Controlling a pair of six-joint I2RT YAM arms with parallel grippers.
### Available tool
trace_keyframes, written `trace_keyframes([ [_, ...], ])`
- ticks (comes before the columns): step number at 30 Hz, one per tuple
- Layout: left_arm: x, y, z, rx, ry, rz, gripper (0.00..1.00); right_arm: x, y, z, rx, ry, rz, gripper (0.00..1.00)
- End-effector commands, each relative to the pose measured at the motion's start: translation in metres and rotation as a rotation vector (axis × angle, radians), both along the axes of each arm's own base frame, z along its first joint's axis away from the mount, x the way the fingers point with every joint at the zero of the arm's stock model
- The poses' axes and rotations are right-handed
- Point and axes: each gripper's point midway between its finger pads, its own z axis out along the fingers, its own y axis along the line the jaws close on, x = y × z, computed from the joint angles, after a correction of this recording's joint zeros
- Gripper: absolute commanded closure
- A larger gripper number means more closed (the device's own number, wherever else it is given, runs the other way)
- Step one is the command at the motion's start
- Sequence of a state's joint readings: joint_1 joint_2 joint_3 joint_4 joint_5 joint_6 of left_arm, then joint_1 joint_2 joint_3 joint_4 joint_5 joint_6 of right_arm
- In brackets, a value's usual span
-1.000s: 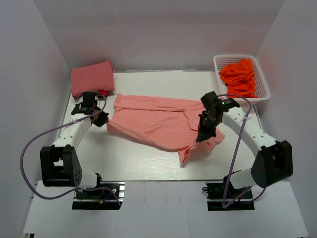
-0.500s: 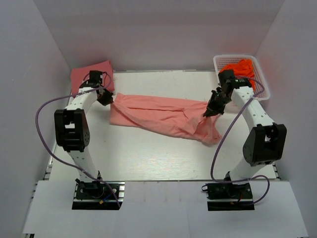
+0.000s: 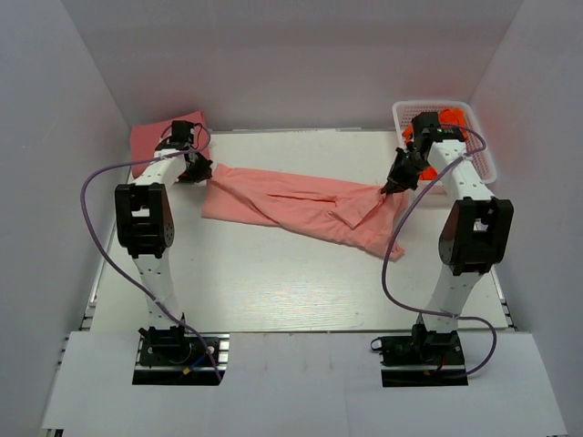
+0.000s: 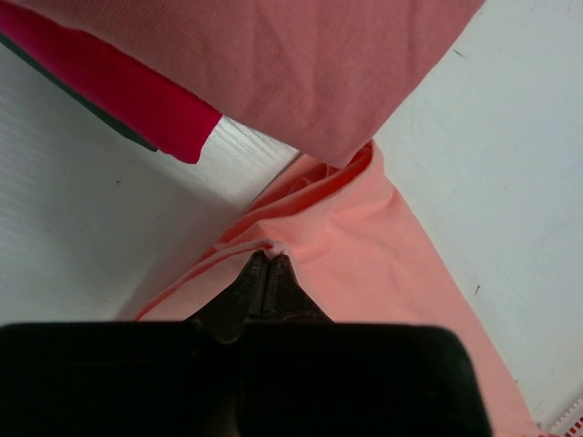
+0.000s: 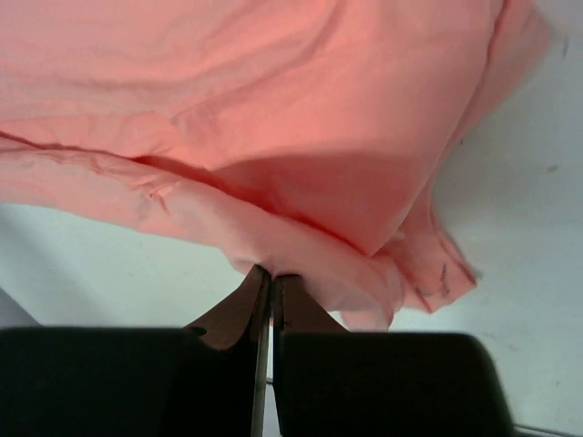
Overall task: Fold and stack the t-shirts
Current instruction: Fold the other side of the tshirt into a rectangle
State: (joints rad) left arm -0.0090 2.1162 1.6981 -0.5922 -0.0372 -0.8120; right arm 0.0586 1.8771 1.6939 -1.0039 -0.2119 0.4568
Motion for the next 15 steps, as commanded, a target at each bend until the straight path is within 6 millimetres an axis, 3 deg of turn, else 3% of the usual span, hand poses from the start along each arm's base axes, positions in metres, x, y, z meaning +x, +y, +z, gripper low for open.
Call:
trace_keyframes([
  [1, 0.021, 0.0, 0.025, 0.008, -0.091, -0.008, 1.0, 0.042, -0.005, 0.018, -0.047, -0.191, 0.132, 1.0],
  [2, 0.021, 0.0, 0.025, 0.008, -0.091, -0.008, 1.0, 0.047, -0.008, 0.014, -0.064, -0.196, 0.14, 1.0],
  [3, 0.021, 0.002, 0.02, 0.012, -0.082, 0.007, 1.0, 0.05, -0.01, -0.004, -0.079, -0.153, 0.164, 1.0],
  [4, 0.022, 0.004, 0.022, 0.02, -0.082, 0.013, 1.0, 0.061, -0.004, 0.009, -0.057, -0.201, 0.19, 1.0],
  [7, 0.019, 0.006, 0.018, 0.029, -0.072, 0.019, 1.0, 0.082, 0.011, 0.0, -0.015, -0.295, 0.338, 1.0],
  [9, 0.021, 0.006, 0.019, 0.028, -0.081, 0.019, 1.0, 0.096, 0.008, -0.004, -0.03, -0.327, 0.372, 1.0],
  [11, 0.019, 0.004, 0.018, 0.021, -0.07, 0.014, 1.0, 0.097, 0.008, -0.014, -0.04, -0.31, 0.403, 1.0],
  [13, 0.021, 0.005, 0.015, 0.027, -0.068, 0.006, 1.0, 0.102, -0.006, -0.02, -0.118, -0.279, 0.372, 1.0],
  [14, 0.022, 0.005, 0.019, 0.027, -0.07, 0.006, 1.0, 0.103, -0.01, -0.023, -0.146, -0.273, 0.363, 0.91],
  [15, 0.02, 0.005, 0.015, 0.027, -0.051, 0.006, 1.0, 0.106, -0.006, -0.024, -0.162, -0.288, 0.373, 0.94],
])
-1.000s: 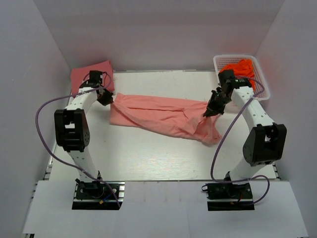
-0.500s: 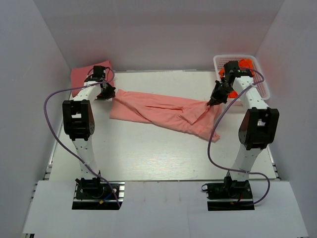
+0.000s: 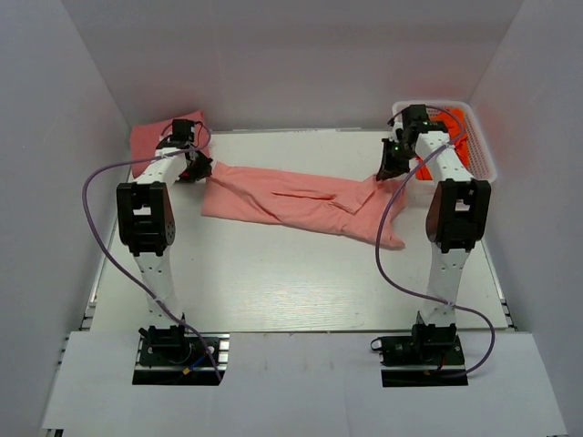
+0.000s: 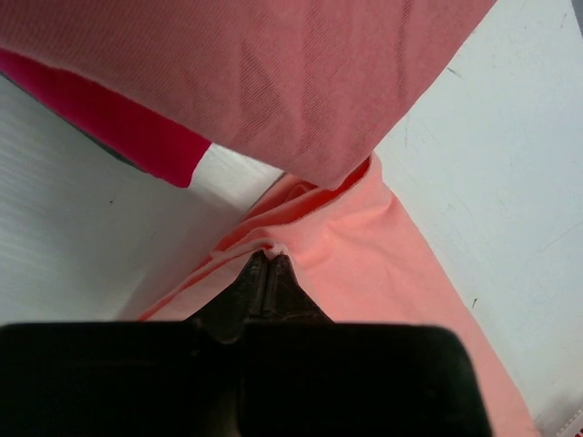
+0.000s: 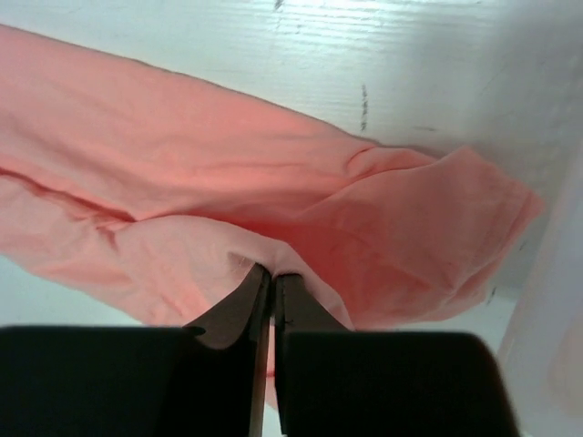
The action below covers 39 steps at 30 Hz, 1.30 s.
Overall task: Fold and stack the t-shirts
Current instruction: Fold the other side of the tshirt into a rectangle
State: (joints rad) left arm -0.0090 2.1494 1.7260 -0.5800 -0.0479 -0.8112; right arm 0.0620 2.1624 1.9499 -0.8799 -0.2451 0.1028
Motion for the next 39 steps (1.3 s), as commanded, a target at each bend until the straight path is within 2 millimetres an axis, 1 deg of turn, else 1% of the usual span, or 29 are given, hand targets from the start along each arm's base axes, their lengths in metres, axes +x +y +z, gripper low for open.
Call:
trace_keyframes([
  [1, 0.013, 0.003, 0.024, 0.018, -0.053, 0.0, 1.0, 0.023, -0.015, 0.009, -0.087, -0.119, 0.023, 1.0],
  [3, 0.011, 0.005, 0.023, 0.026, -0.044, 0.007, 1.0, 0.037, -0.025, 0.008, -0.154, -0.181, -0.003, 1.0],
  [5, 0.009, 0.005, 0.022, 0.027, -0.035, 0.006, 1.0, 0.051, -0.016, 0.019, -0.147, -0.267, 0.015, 1.0],
  [7, 0.01, 0.005, 0.027, 0.027, -0.046, 0.007, 1.0, 0.054, -0.005, 0.034, -0.111, -0.314, 0.048, 1.0],
  [8, 0.007, 0.003, 0.04, 0.018, -0.066, 0.001, 1.0, 0.049, -0.002, 0.037, -0.1, -0.315, 0.057, 1.0],
  [9, -0.001, 0.001, 0.038, 0.01, -0.054, -0.005, 1.0, 0.045, -0.001, 0.039, -0.093, -0.309, 0.042, 1.0],
  [10, -0.003, 0.001, 0.042, 0.016, -0.067, -0.012, 1.0, 0.038, 0.002, 0.051, -0.082, -0.316, 0.052, 1.0],
  [11, -0.012, -0.003, 0.038, -0.004, -0.053, -0.027, 1.0, 0.021, 0.003, 0.049, -0.069, -0.292, 0.052, 1.0],
  [12, -0.015, -0.004, 0.055, -0.006, -0.091, -0.041, 1.0, 0.014, 0.003, 0.054, -0.061, -0.295, 0.042, 1.0],
  [13, -0.022, -0.006, 0.058, -0.014, -0.091, -0.047, 1.0, 0.008, 0.006, 0.058, -0.04, -0.298, 0.018, 1.0],
  [14, -0.034, -0.006, 0.051, -0.014, -0.067, -0.047, 1.0, -0.009, 0.001, 0.084, -0.033, -0.347, -0.007, 1.0],
  [15, -0.042, -0.006, 0.054, -0.014, -0.067, -0.047, 1.0, -0.024, 0.002, 0.071, -0.018, -0.306, -0.02, 1.0],
  [16, -0.055, -0.006, 0.071, -0.014, -0.082, -0.047, 1.0, -0.037, 0.002, 0.09, 0.011, -0.331, -0.049, 1.0],
  [17, -0.071, -0.005, 0.062, -0.014, -0.052, -0.046, 1.0, -0.055, 0.003, 0.095, 0.027, -0.327, -0.062, 1.0],
  [18, -0.083, -0.005, 0.063, -0.014, -0.042, -0.046, 1.0, -0.071, 0.002, 0.083, 0.03, -0.282, -0.073, 1.0],
  [19, -0.094, -0.005, 0.084, -0.014, -0.088, -0.047, 1.0, -0.089, 0.002, 0.088, 0.052, -0.28, -0.094, 1.0],
  [20, -0.112, -0.005, 0.073, -0.014, -0.058, -0.047, 1.0, -0.1, 0.004, 0.102, 0.068, -0.315, -0.093, 1.0],
  [21, -0.122, -0.004, 0.076, -0.014, -0.058, -0.029, 1.0, -0.114, 0.003, 0.106, 0.081, -0.322, -0.109, 1.0],
  [22, -0.131, -0.003, 0.079, -0.014, -0.065, -0.029, 1.0, -0.123, 0.002, 0.1, 0.083, -0.305, -0.116, 1.0],
  [23, -0.146, -0.003, 0.086, -0.014, -0.085, -0.029, 1.0, -0.137, 0.0, 0.114, 0.088, -0.335, -0.121, 1.0],
  [26, -0.178, -0.002, 0.081, -0.012, -0.04, -0.016, 1.0, -0.164, -0.002, 0.111, 0.087, -0.293, -0.131, 1.0],
  [27, -0.187, 0.0, 0.086, -0.003, -0.046, -0.01, 1.0, -0.17, 0.0, 0.109, 0.091, -0.279, -0.124, 1.0],
  [28, -0.198, 0.003, 0.078, 0.007, -0.019, -0.003, 1.0, -0.179, -0.003, 0.098, 0.079, -0.246, -0.127, 1.0],
  [29, -0.208, 0.004, 0.073, 0.014, 0.006, 0.003, 1.0, -0.187, -0.003, 0.101, 0.082, -0.249, -0.133, 1.0],
  [31, -0.228, 0.007, 0.065, 0.024, 0.039, 0.022, 1.0, -0.2, -0.007, 0.091, 0.065, -0.219, -0.138, 1.0],
  [34, -0.248, 0.014, 0.055, 0.038, 0.079, 0.052, 1.0, -0.223, -0.017, 0.083, 0.017, -0.18, -0.181, 1.0],
  [35, -0.256, 0.014, 0.058, 0.038, 0.087, 0.052, 1.0, -0.227, -0.022, 0.08, -0.004, -0.171, -0.201, 1.0],
  [36, -0.262, 0.019, 0.054, 0.063, 0.105, 0.067, 1.0, -0.24, -0.025, 0.081, -0.012, -0.17, -0.204, 1.0],
  [39, -0.271, 0.022, 0.047, 0.076, 0.13, 0.073, 1.0, -0.248, -0.034, 0.079, -0.047, -0.175, -0.244, 1.0],
])
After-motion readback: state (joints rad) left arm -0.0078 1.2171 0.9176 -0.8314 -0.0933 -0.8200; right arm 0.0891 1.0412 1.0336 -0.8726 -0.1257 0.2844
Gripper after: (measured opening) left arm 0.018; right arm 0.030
